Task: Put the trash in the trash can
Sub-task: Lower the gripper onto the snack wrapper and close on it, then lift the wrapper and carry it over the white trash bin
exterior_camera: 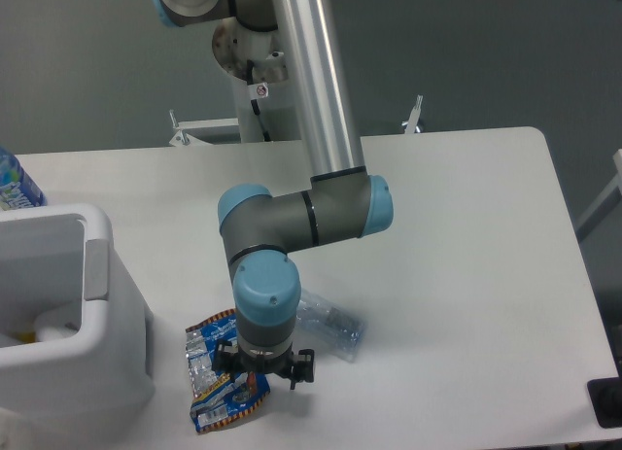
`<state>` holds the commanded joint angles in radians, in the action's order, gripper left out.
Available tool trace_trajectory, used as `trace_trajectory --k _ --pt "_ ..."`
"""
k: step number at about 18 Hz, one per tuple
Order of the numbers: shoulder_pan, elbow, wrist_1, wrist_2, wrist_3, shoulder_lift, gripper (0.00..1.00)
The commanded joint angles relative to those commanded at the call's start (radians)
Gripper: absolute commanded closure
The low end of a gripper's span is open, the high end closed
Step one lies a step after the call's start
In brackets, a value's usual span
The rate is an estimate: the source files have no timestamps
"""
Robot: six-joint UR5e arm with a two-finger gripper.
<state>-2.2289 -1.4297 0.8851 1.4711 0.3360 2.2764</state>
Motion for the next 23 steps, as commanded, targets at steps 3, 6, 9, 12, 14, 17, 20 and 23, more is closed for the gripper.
trace_trajectory --k 3,6,9,12,14,17,20,23 --pt "0.009 0.002 -0.005 0.0 0.0 0.009 0.0" --pt "0.011 0.003 -0.005 0.003 -0.003 0.009 0.37" --pt "0.011 0.006 -0.005 0.008 -0.021 0.008 0.78" --pt "0.011 0.011 -0.005 0.026 -0.035 0.005 0.94" --pt "0.011 0.012 -0.005 0.028 -0.035 0.0 1.0" --pt "0.009 0.017 -0.005 0.028 -0.037 -0.006 1.0" --pt "0.008 0.024 -0.005 0.028 -0.037 -0.026 1.0" --pt "-0.011 0.087 -0.005 0.028 -0.043 -0.081 1.0"
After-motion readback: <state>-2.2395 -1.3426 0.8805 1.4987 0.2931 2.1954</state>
